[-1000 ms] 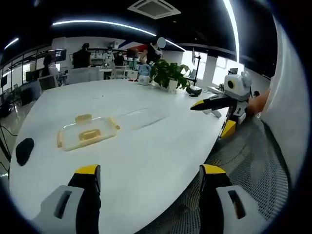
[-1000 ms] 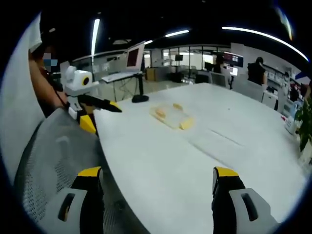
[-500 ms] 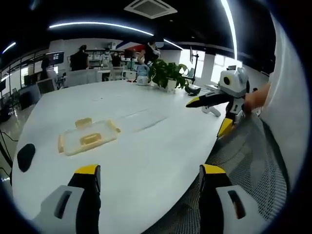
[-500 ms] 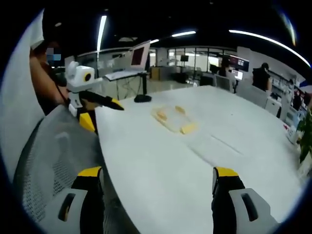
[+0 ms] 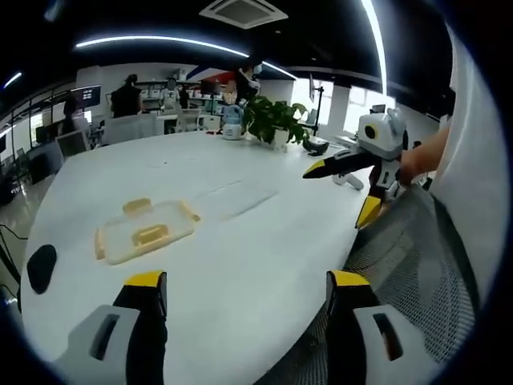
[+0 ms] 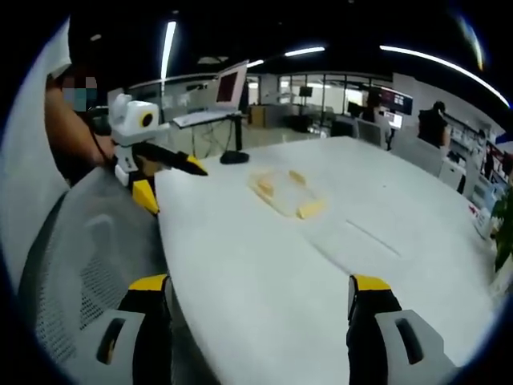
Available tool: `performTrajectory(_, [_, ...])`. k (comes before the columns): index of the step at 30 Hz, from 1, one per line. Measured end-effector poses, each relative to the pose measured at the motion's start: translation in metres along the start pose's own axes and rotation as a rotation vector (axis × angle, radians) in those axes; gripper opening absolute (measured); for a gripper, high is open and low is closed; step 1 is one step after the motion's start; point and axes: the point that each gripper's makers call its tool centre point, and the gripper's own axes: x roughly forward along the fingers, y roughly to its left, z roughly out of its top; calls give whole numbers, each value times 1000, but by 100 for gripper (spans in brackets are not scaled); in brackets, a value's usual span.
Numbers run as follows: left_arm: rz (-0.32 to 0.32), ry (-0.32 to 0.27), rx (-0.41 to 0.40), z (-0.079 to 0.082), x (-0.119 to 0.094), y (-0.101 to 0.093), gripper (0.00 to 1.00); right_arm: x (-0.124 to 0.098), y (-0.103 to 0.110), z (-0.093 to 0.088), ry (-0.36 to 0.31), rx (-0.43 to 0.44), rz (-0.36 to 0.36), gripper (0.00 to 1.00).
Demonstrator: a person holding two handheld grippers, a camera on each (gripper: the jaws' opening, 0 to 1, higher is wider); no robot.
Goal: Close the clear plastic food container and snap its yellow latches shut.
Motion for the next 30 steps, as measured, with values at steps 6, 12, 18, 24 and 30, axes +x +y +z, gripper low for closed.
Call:
performTrajectory(6, [-5,12,2,-2,3,4,82,6,-3,2,7,-1,5,92])
performTrajectory(12, [-7,14,2,-2,5,8,82,12,-6,8,3,-1,10,91])
performTrajectory(18, [-12,19,6,-1,8,12,81,18,-8,10,9,-7,17,91])
performTrajectory(24, [-5,29,6,-2,12,22,81,25,-13,11,26,-19,21,89])
performTrajectory(30, [1,30,3,-3,13,28,81,32,-20,14,31,-13,16,89])
